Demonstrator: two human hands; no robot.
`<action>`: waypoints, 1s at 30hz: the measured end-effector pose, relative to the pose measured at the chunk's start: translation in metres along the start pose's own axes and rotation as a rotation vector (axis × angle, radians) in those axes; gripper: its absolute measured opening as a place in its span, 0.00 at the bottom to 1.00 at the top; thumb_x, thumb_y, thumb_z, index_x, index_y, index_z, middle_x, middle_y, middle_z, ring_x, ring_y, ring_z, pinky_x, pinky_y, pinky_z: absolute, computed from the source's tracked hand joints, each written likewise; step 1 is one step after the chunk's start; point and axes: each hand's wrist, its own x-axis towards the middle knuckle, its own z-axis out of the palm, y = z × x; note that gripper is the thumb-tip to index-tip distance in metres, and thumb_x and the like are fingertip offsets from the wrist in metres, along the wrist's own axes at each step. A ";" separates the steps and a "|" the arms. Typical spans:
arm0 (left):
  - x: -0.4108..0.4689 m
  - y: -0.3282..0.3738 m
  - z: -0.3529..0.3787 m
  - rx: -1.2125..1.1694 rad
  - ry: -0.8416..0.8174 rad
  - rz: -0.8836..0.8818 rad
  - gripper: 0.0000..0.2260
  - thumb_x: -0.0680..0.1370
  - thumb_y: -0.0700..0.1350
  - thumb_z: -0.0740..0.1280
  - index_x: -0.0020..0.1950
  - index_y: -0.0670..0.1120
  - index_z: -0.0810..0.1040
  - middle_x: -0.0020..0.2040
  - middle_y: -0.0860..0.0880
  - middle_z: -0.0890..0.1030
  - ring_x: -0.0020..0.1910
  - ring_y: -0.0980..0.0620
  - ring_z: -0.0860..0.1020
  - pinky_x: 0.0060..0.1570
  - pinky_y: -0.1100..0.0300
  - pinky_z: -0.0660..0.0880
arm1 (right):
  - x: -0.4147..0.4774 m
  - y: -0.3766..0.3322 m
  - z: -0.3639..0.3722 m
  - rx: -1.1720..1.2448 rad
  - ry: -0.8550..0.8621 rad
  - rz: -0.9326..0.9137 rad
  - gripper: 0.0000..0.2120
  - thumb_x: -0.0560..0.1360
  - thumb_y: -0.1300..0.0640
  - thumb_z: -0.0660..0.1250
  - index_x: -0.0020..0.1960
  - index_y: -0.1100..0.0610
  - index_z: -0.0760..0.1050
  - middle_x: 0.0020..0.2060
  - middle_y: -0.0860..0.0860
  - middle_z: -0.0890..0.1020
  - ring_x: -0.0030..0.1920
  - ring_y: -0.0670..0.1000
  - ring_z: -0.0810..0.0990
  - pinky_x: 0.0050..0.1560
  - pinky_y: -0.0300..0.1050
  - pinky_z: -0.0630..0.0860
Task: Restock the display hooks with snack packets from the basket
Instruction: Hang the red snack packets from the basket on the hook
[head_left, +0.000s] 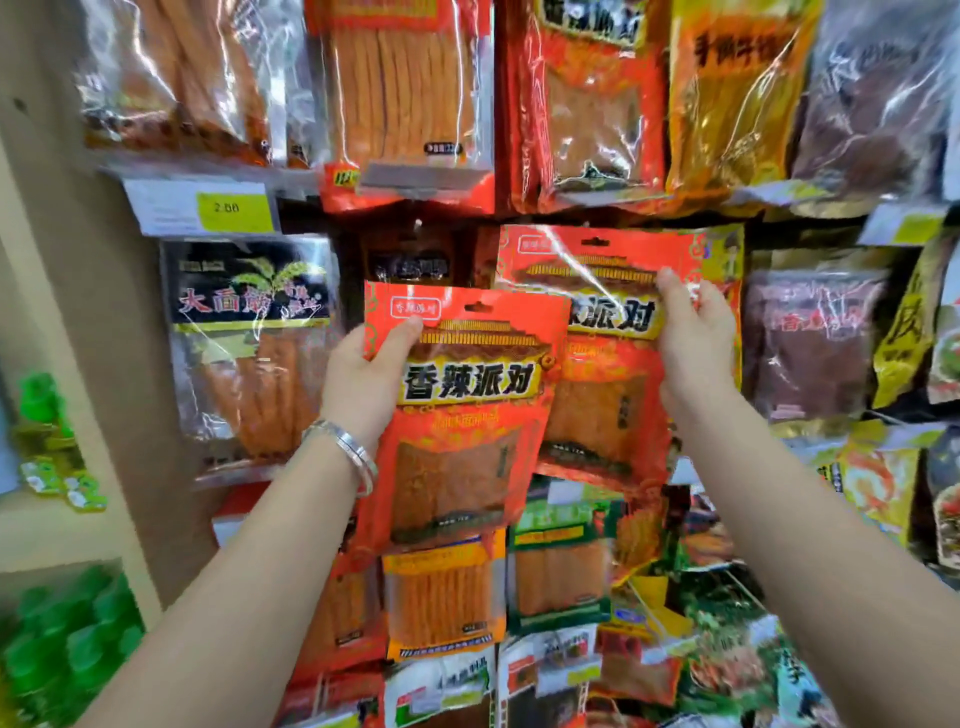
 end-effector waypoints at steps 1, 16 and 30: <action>0.002 0.000 0.005 -0.016 0.003 -0.008 0.09 0.65 0.61 0.70 0.38 0.58 0.82 0.40 0.51 0.84 0.46 0.43 0.82 0.50 0.38 0.77 | 0.008 0.001 0.001 0.012 -0.014 -0.002 0.20 0.76 0.46 0.65 0.63 0.58 0.74 0.62 0.52 0.77 0.61 0.47 0.75 0.62 0.44 0.70; 0.016 0.003 0.067 -0.062 0.069 -0.012 0.09 0.73 0.51 0.69 0.32 0.55 0.81 0.33 0.51 0.82 0.35 0.49 0.80 0.39 0.48 0.79 | 0.075 0.026 0.019 -0.081 -0.142 -0.021 0.09 0.77 0.54 0.63 0.52 0.59 0.77 0.49 0.57 0.81 0.47 0.54 0.78 0.50 0.48 0.72; 0.017 0.003 0.097 -0.070 0.035 -0.021 0.09 0.74 0.51 0.69 0.34 0.56 0.83 0.35 0.51 0.84 0.33 0.51 0.83 0.29 0.59 0.77 | 0.063 0.041 0.003 -0.102 -0.234 -0.078 0.14 0.78 0.45 0.56 0.58 0.50 0.72 0.55 0.46 0.76 0.59 0.46 0.74 0.56 0.39 0.67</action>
